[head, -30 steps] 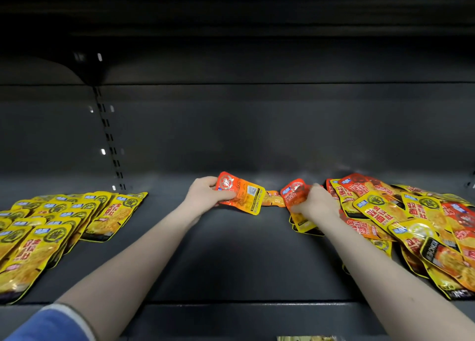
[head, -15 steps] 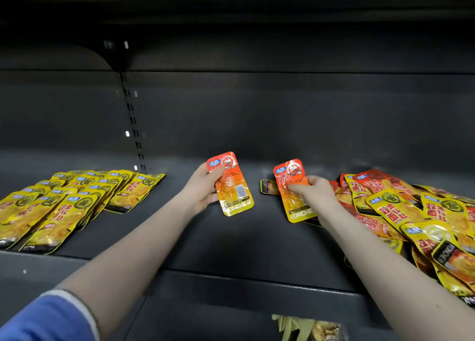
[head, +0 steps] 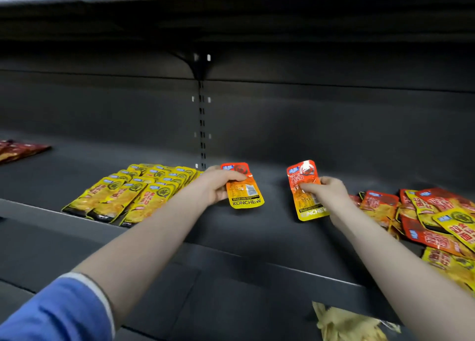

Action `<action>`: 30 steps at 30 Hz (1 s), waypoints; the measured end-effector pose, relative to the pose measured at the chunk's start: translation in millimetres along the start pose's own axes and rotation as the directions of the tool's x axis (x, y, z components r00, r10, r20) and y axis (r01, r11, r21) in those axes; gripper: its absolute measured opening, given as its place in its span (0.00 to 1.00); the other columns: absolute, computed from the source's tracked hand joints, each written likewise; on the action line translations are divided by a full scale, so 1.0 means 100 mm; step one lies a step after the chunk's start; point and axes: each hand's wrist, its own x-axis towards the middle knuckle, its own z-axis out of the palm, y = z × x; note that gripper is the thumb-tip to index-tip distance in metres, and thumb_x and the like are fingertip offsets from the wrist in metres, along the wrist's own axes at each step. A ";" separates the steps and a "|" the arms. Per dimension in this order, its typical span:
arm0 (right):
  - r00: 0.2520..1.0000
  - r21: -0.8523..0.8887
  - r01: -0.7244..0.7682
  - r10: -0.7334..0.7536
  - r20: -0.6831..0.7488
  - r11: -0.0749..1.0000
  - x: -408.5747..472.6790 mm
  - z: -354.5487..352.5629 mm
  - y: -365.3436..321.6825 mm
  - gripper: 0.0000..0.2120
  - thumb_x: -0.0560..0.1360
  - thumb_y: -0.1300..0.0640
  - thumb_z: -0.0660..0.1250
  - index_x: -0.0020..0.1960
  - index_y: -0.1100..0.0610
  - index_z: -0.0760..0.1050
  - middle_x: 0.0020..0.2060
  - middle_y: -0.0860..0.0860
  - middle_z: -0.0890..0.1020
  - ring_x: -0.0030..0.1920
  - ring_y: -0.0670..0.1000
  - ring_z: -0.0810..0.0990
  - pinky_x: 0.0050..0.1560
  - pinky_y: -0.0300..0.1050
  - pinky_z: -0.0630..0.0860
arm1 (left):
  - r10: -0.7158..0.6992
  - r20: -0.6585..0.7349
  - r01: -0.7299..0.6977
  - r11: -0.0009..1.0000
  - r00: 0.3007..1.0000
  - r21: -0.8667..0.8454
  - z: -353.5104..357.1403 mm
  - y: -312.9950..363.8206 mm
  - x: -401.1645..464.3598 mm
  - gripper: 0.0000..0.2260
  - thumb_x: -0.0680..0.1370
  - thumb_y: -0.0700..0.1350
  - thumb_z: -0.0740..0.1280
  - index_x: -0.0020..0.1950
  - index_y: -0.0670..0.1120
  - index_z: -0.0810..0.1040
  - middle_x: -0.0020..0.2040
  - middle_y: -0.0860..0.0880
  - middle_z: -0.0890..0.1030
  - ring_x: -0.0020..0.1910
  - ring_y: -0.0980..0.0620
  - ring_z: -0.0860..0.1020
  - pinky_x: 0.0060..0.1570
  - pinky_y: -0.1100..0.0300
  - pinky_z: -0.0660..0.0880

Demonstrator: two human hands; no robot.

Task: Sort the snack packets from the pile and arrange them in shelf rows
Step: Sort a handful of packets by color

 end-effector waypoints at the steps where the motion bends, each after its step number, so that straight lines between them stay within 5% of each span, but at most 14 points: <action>1: 1.000 0.010 0.009 -0.009 0.003 1.000 -0.04 0.12 -0.08 0.04 0.71 0.61 0.71 0.45 0.60 0.77 0.39 0.56 0.82 0.36 0.53 0.80 0.41 0.46 0.77 | 0.021 -0.001 -0.021 1.000 1.000 0.013 -0.15 0.06 -0.04 0.11 0.73 0.30 0.68 0.54 0.38 0.77 0.42 0.42 0.83 0.33 0.49 0.83 0.39 0.53 0.81; 12: 0.999 0.165 0.019 -0.027 0.046 0.986 -0.49 2.33 -0.90 0.04 0.71 0.63 0.71 0.42 0.60 0.75 0.31 0.53 0.80 0.24 0.46 0.79 0.30 0.39 0.75 | 0.173 -0.053 -0.167 0.980 0.983 0.109 -2.60 0.65 -0.39 0.12 0.72 0.31 0.69 0.54 0.41 0.77 0.42 0.43 0.82 0.32 0.50 0.82 0.35 0.56 0.81; 16: 0.995 0.144 -0.016 0.001 0.105 0.989 -0.60 3.10 -1.13 0.06 0.70 0.62 0.72 0.43 0.60 0.76 0.37 0.57 0.82 0.34 0.54 0.80 0.41 0.47 0.77 | 0.177 -0.067 -0.167 0.977 0.982 0.134 -3.36 0.75 -0.40 0.09 0.73 0.31 0.68 0.50 0.42 0.77 0.42 0.42 0.82 0.33 0.50 0.82 0.37 0.56 0.80; 22: 0.987 0.131 -0.023 0.002 0.160 0.991 -0.56 4.07 -1.43 0.07 0.69 0.63 0.73 0.41 0.60 0.74 0.36 0.57 0.81 0.34 0.54 0.80 0.39 0.46 0.78 | 0.166 -0.125 -0.146 0.977 0.978 0.155 -4.28 0.82 -0.24 0.08 0.73 0.32 0.69 0.47 0.44 0.77 0.39 0.45 0.82 0.33 0.50 0.81 0.37 0.57 0.80; 30: 0.958 0.130 -0.075 0.035 0.285 0.989 -0.18 5.40 -1.64 0.12 0.69 0.62 0.73 0.52 0.63 0.77 0.44 0.59 0.83 0.39 0.56 0.82 0.45 0.49 0.79 | 0.184 -0.165 -0.144 0.962 0.969 0.230 -5.51 1.15 0.18 0.06 0.74 0.33 0.68 0.46 0.44 0.78 0.33 0.48 0.83 0.30 0.53 0.82 0.32 0.61 0.80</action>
